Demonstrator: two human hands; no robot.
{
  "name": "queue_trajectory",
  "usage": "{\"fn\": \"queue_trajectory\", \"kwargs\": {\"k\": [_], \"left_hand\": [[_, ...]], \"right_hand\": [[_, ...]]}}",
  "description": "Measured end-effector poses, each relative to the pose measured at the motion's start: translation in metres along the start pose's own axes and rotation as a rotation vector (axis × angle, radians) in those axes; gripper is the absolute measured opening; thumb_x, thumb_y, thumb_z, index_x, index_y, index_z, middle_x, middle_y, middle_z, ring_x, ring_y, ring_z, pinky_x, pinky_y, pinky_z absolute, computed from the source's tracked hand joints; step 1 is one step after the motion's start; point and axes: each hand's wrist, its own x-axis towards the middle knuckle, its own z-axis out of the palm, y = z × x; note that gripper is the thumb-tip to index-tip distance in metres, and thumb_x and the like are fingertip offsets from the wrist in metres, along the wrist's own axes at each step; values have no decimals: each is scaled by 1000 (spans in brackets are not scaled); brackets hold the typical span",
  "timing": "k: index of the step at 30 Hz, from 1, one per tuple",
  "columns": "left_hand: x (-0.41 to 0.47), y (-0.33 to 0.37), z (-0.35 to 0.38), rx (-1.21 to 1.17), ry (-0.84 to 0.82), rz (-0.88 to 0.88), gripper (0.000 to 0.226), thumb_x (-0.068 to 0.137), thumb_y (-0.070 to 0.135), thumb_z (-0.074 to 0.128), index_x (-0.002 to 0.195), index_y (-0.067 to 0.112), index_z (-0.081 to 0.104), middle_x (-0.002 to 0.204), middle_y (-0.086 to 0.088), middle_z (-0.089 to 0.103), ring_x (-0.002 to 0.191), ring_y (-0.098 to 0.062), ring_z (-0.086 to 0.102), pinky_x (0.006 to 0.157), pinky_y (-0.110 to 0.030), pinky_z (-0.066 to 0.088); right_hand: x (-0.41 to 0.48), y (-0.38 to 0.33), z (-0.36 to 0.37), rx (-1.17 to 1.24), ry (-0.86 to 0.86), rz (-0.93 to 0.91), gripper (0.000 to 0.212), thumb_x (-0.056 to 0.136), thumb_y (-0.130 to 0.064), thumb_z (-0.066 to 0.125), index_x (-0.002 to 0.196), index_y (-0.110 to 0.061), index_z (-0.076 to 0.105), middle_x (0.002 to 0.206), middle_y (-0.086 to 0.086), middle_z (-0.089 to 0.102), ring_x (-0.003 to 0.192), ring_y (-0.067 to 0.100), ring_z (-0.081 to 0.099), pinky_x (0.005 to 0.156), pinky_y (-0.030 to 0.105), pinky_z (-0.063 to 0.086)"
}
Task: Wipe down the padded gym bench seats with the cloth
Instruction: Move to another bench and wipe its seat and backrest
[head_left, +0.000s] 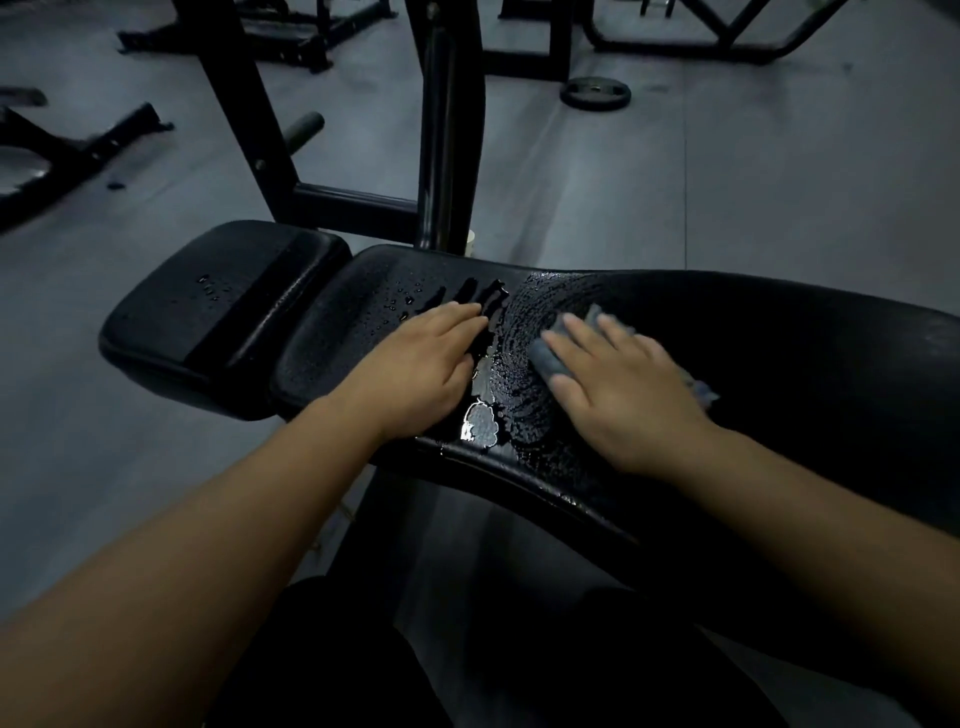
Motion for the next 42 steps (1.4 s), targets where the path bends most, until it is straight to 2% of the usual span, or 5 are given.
{"fn": "queue_trajectory", "kwargs": {"k": [18,24,29,34,42], "left_hand": [[-26,-17,-7,127,21,-22,70,90,60,18,150,32,38,159,7,33,149,-18,23,122,-46,20],[-27,-23,-3,125,17,-99,67,89,59,12,152,42,30,162,14,24,152,-16,13,122,-52,11],[-22,-26,-10,141,22,-77,65,87,53,18,147,40,40,156,11,35,146,-18,27,116,-51,26],[-10,-31,-9,115,42,-123,61,90,54,24,147,40,39,155,9,35,147,-17,24,118,-50,21],[7,-31,-16,166,50,-158,58,87,53,29,140,38,45,141,5,44,130,-24,38,106,-48,34]], "right_hand": [[-46,-41,5,4,-54,-320,74,89,-57,3,158,-37,17,167,-10,8,154,17,5,122,43,13],[30,-30,3,-20,51,36,59,101,-52,13,158,-35,15,168,-5,8,154,22,6,121,47,12],[-28,-52,8,37,5,-316,66,95,-54,8,157,-37,19,167,-10,10,154,17,6,122,42,10],[52,-24,0,-4,71,6,56,104,-51,18,157,-35,17,167,-6,11,154,18,8,121,44,11],[26,-22,4,30,46,-173,58,100,-52,18,157,-38,21,167,-10,13,153,15,10,122,41,12]]}}
